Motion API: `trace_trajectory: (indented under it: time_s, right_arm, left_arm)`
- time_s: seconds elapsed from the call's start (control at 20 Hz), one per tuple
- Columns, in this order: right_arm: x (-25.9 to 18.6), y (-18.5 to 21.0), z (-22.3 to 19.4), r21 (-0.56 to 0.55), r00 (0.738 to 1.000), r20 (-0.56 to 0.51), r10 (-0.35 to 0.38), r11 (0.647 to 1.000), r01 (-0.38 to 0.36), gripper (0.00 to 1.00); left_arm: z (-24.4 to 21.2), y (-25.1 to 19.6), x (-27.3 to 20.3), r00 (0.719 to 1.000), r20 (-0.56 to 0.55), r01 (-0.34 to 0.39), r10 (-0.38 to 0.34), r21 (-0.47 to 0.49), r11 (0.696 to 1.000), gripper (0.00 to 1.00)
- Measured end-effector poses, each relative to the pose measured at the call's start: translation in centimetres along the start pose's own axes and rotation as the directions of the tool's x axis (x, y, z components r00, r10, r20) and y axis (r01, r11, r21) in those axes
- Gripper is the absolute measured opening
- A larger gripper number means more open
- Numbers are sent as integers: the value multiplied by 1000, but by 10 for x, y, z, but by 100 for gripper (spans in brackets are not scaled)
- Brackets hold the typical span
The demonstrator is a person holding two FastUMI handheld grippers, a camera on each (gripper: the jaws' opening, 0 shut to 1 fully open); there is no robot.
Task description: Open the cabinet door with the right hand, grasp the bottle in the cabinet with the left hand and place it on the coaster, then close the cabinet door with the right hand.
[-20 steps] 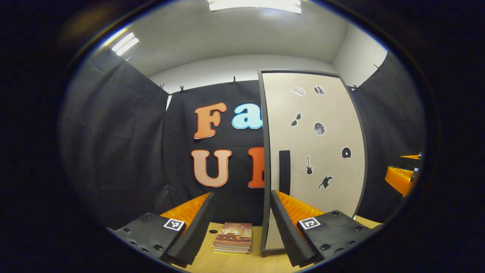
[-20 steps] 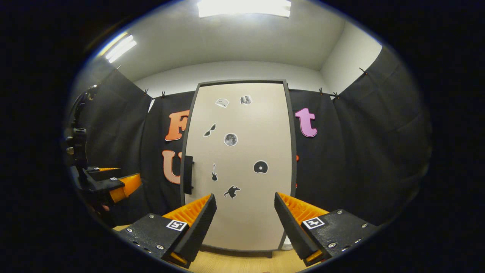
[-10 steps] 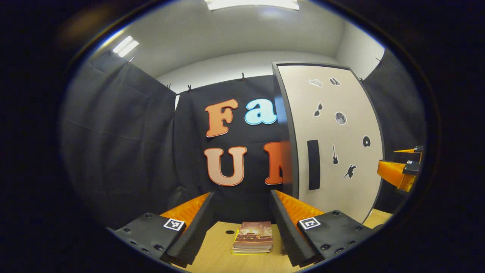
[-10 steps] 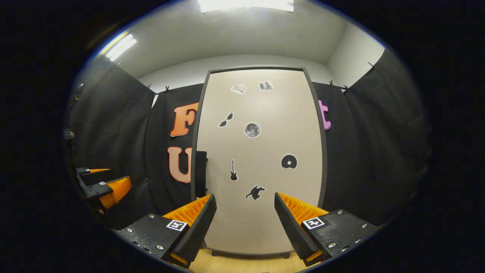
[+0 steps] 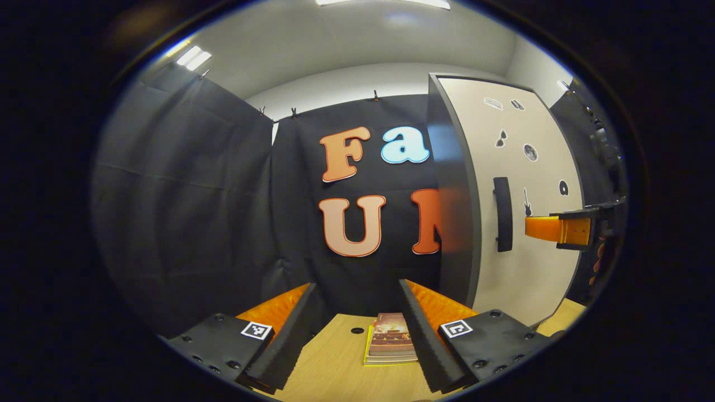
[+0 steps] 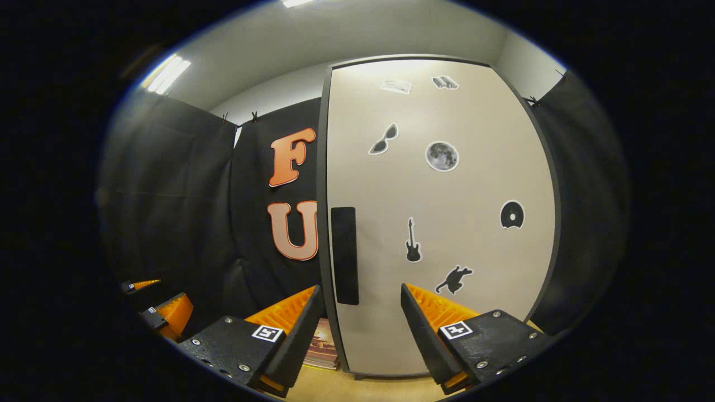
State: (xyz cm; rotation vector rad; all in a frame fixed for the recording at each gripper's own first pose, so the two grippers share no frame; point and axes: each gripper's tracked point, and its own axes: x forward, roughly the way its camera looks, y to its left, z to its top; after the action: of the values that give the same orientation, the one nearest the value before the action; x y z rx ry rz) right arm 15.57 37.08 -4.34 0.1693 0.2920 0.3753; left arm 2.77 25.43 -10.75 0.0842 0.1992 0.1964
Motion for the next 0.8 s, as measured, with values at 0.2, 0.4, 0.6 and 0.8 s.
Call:
trace_trajectory:
  time_s: [0.2,0.4,0.6,0.8]
  right_arm:
    - [35,7,-6,-41,998,-50,-42,998,40,74]
    - [59,13,-7,-45,993,-78,-84,996,81,56]
    - [69,13,-15,0,988,-112,-110,994,111,37]
    - [69,12,-15,31,979,-150,-134,990,140,33]
  left_arm:
    - [-23,26,2,998,-64,-23,20,-39,999,94]
    - [-28,28,-5,997,-74,-9,7,-25,1000,94]
    - [-27,34,-12,997,-73,-12,11,-22,1000,94]
    - [-34,33,-13,993,-122,-1,-5,-48,999,92]
